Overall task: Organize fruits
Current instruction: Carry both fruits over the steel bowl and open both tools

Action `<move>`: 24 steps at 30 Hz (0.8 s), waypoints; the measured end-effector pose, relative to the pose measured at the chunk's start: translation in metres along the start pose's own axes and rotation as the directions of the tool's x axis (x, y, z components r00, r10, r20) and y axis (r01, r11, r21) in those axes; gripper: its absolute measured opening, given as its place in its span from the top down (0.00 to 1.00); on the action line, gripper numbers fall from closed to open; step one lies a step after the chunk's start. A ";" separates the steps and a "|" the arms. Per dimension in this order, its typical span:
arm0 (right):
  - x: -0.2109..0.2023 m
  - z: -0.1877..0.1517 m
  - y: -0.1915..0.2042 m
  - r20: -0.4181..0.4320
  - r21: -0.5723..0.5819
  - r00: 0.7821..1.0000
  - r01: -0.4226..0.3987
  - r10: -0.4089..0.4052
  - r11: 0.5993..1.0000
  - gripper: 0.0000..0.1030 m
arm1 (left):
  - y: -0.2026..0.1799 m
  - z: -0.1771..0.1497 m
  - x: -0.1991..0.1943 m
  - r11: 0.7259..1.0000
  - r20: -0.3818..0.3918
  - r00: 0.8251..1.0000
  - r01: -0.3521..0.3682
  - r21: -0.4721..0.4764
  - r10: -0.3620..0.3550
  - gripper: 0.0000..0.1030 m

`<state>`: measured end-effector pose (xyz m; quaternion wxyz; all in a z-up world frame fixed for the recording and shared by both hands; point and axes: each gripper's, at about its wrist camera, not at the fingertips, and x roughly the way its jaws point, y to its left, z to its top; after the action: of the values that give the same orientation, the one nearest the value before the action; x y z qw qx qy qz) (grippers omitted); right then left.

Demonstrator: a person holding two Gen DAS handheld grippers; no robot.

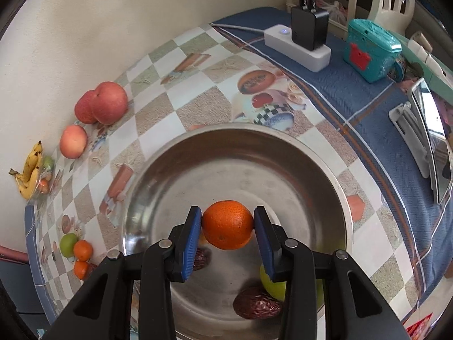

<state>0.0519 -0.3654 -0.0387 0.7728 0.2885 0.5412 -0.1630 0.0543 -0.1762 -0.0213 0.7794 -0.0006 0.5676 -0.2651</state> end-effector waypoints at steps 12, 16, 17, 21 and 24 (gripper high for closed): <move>0.020 -0.006 -0.004 -0.071 0.005 0.997 0.025 -0.024 1.000 0.61 | -0.002 -0.012 0.024 1.000 -0.063 0.998 -0.002 0.012 0.002 0.75; 0.019 -0.006 -0.004 -0.072 0.002 0.997 0.030 -0.030 1.000 0.61 | -0.002 -0.012 0.024 1.000 -0.065 0.998 0.003 0.017 -0.001 0.74; 0.020 -0.004 -0.004 -0.072 0.005 0.997 0.032 -0.031 0.999 0.61 | -0.002 -0.012 0.024 1.000 -0.068 0.998 0.007 0.016 -0.006 0.74; 0.015 -0.001 -0.004 -0.051 0.004 0.998 0.041 -0.041 0.999 0.54 | -0.003 -0.012 0.024 1.000 -0.072 0.997 0.015 0.020 -0.013 0.74; 0.013 -0.001 -0.001 -0.045 -0.001 0.998 0.041 -0.041 0.999 0.54 | -0.003 -0.011 0.025 1.000 -0.073 0.997 0.018 0.015 -0.016 0.74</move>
<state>0.0552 -0.3651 -0.0512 0.7569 0.2808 0.5645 -0.1721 0.0487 -0.1854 -0.0462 0.7560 0.0103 0.5934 -0.2761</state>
